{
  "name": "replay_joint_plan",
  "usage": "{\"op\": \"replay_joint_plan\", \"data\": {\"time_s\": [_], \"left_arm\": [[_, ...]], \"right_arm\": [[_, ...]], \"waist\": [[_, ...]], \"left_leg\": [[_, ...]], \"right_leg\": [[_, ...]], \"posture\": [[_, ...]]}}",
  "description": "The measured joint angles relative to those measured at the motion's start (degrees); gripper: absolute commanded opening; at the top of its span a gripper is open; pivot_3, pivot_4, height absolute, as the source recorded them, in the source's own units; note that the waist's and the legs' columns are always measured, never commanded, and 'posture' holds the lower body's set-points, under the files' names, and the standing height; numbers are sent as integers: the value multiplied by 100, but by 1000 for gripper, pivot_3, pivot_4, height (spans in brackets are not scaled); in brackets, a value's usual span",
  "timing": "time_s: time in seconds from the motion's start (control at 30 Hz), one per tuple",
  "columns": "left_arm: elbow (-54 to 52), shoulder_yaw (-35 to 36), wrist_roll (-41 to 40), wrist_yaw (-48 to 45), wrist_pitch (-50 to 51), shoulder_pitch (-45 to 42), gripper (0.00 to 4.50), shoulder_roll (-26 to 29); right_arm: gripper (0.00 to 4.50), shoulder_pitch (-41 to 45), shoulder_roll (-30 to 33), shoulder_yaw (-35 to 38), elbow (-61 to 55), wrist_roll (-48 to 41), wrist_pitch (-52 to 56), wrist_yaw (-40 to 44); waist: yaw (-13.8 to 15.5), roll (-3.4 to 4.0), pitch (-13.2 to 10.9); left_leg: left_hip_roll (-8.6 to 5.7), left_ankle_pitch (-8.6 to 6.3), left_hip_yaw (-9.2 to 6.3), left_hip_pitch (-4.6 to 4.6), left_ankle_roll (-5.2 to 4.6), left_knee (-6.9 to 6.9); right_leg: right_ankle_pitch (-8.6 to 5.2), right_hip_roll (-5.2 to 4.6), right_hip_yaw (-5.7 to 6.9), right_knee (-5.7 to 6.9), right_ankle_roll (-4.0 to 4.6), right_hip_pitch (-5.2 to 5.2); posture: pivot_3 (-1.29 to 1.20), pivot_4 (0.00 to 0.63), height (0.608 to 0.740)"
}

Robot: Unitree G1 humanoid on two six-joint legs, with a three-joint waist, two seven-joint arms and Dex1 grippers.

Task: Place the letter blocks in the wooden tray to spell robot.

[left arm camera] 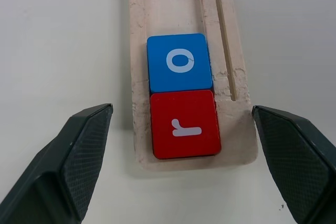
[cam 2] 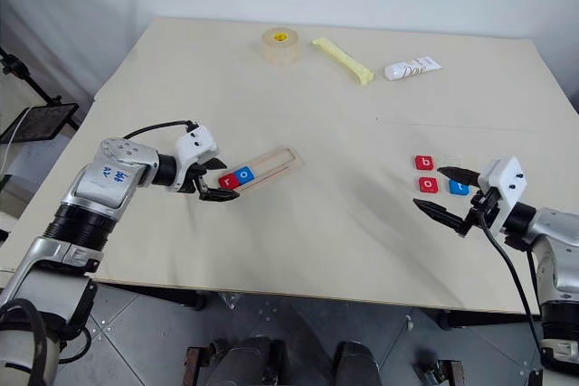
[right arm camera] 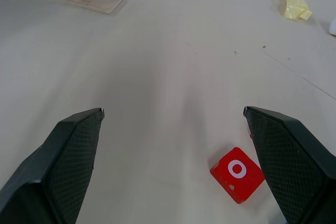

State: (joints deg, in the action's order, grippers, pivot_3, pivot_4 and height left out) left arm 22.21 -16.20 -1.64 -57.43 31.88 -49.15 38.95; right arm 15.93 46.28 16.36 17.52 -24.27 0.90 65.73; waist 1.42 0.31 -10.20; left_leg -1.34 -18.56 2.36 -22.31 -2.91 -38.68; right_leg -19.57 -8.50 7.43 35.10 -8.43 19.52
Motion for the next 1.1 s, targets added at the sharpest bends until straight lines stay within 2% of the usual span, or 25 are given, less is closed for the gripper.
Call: {"op": "replay_joint_plan", "data": {"time_s": [0.43, 0.6, 0.9, 1.1], "left_arm": [[-431, -269, 494, 44, 645, -58, 4500, -129], [-599, -281, 578, 59, 668, 12, 3398, -146], [-697, -235, 655, 96, 500, 54, 3400, -197], [-805, -506, 642, -159, 558, -268, 3400, -549]], "right_arm": [[4468, -33, 0, 2, 4, 19, -81, -56], [4500, -27, 0, 0, 21, 27, -84, -70], [4500, -43, 0, -2, 53, 36, -85, -91], [4500, -26, 0, -1, 55, 37, -94, -88]], "waist": [[10, 1, 1], [12, 2, 1], [21, 2, 1], [11, -3, -3]], "left_leg": [[-1, -1, -9, -2, -2, -12], [-2, -1, -12, -2, -2, -18], [-3, -3, -15, -4, -5, -31], [-4, -3, -19, -28, -6, -35]], "right_leg": [[0, -2, 1, 9, 0, -3], [0, -2, 1, 13, 0, -5], [0, -4, -1, 20, 0, -8], [0, -3, 6, 18, 0, 9]], "posture": [[0, 150, 740], [0, 150, 740], [0, 150, 740], [0, 150, 740]]}}
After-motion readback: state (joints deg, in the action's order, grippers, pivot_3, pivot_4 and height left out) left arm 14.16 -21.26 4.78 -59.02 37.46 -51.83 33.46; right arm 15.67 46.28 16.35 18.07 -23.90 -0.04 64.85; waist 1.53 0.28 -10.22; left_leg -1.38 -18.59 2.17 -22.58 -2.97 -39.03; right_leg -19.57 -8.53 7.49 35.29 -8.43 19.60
